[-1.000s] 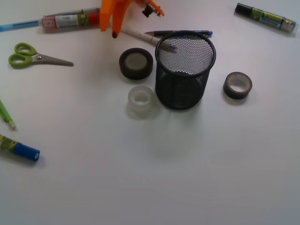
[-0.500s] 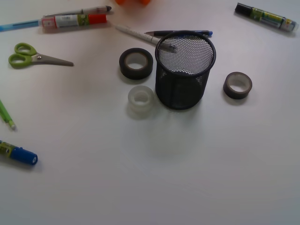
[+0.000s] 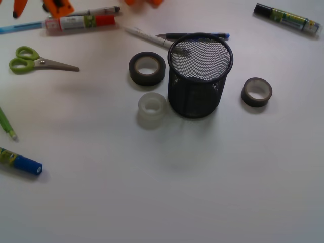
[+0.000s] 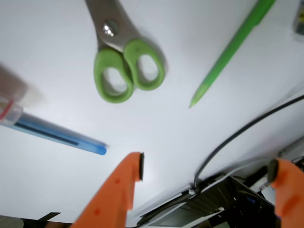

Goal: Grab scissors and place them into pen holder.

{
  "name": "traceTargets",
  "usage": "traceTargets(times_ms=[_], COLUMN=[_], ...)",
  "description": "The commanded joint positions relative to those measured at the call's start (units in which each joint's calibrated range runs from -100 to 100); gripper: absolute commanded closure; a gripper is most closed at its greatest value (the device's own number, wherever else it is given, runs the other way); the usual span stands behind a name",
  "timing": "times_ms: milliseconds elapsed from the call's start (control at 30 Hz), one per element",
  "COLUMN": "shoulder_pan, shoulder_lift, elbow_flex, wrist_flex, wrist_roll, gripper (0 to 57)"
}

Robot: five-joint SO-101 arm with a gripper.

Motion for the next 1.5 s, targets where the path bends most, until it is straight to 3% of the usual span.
traceTargets(times_ms=[0, 333, 467, 533, 1467], shoulder_pan=[1.6, 1.9, 2.0, 1.9, -0.6], shoulder_lift=[15.5, 19.7, 19.4, 19.7, 22.6], elbow_flex=[-18.0, -15.7, -12.0, -11.6, -7.9], wrist_flex=[7.9, 7.8, 5.0, 5.0, 0.5], wrist_roll=[1.7, 3.1, 2.9, 2.8, 1.9], gripper=[28.5, 29.2, 39.8, 41.3, 41.3])
